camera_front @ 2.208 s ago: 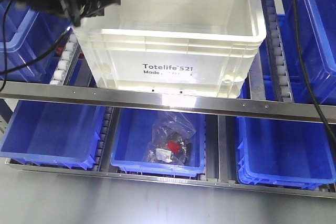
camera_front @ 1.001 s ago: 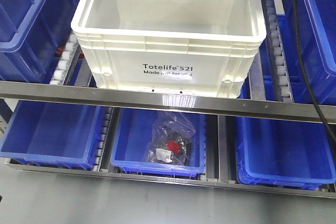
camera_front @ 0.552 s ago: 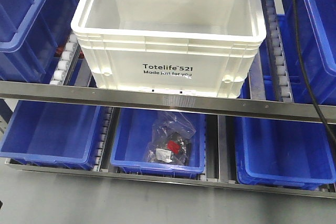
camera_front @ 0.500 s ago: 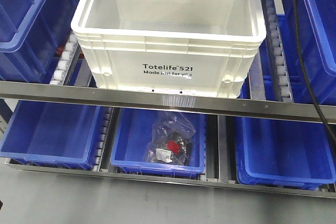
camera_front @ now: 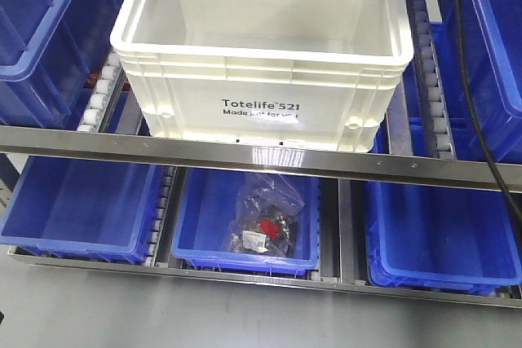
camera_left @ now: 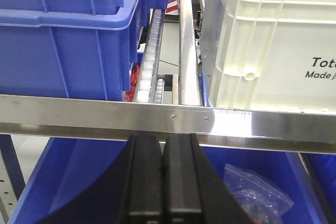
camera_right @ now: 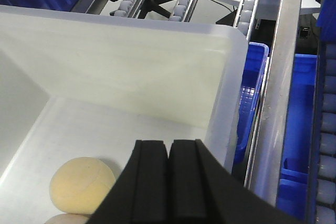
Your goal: Place moving items into box and shelve
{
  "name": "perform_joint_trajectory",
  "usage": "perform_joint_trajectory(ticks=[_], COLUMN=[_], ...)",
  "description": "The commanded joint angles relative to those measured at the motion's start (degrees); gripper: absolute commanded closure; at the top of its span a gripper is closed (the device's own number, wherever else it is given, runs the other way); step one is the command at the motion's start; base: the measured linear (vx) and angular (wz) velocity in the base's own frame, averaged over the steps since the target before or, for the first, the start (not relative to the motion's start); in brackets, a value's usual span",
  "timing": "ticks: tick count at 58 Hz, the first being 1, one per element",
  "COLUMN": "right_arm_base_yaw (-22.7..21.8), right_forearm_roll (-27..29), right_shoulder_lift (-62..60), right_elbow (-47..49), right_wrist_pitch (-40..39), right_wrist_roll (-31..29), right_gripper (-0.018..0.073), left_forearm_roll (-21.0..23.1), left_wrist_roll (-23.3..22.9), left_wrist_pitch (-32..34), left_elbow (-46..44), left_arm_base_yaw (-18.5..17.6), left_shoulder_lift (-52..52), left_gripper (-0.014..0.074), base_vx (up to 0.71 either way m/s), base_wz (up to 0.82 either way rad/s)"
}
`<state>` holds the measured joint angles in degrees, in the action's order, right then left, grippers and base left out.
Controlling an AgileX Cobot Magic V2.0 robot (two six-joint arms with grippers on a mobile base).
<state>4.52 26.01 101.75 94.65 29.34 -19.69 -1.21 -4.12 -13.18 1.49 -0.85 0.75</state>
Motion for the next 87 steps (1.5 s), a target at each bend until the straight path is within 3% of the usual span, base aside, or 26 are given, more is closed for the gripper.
perform_joint_trajectory(ticks=[1, 21, 39, 47, 56, 69, 80, 87], right_arm_base_yaw=[0.05, 0.05, 0.05, 0.05, 0.05, 0.05, 0.05, 0.05], right_forearm_roll=[0.86, 0.79, -1.06, -0.46, 0.08, 5.92, 5.30, 4.01], right_shoulder_lift=[-3.37, -3.37, -4.18, -9.12, -17.13, -40.93, -66.17, -79.51], right_elbow=[2.05, 2.05, 1.83, -1.79, -16.23, -43.96, -64.11, -74.10], right_wrist_pitch=[-3.75, -3.76, 10.59, 10.22, 8.15, -12.90, -26.60, -30.09], right_wrist_roll=[-0.64, -0.61, -0.51, -0.45, -0.06, -0.97, -1.22, -6.32], right_gripper=[0.0568, 0.0568, 0.0568, 0.0568, 0.0568, 0.0568, 0.0568, 0.0568], left_forearm_roll=[-0.10, -0.10, -0.10, -0.10, -0.10, -0.10, -0.10, -0.10], left_wrist_roll=[-0.48, -0.48, -0.48, -0.48, -0.48, -0.48, -0.48, -0.48], left_wrist_pitch=[5.05, 5.00, 5.00, 5.00, 5.00, 5.00, 5.00, 5.00], left_elbow=[-0.53, -0.53, -0.53, -0.53, -0.53, -0.53, -0.53, -0.53], left_arm_base_yaw=[-0.30, -0.30, -0.30, -0.30, -0.30, -0.30, -0.30, -0.30], left_shoulder_lift=[0.78, 0.78, 0.78, 0.78, 0.78, 0.78, 0.78, 0.78], left_gripper=[0.0603, 0.0603, 0.0603, 0.0603, 0.0603, 0.0603, 0.0603, 0.0603], base_vx=[0.00, 0.00, 0.00, 0.00, 0.00, 0.00, 0.00, 0.00], base_wz=[0.00, 0.00, 0.00, 0.00, 0.00, 0.00, 0.00, 0.00])
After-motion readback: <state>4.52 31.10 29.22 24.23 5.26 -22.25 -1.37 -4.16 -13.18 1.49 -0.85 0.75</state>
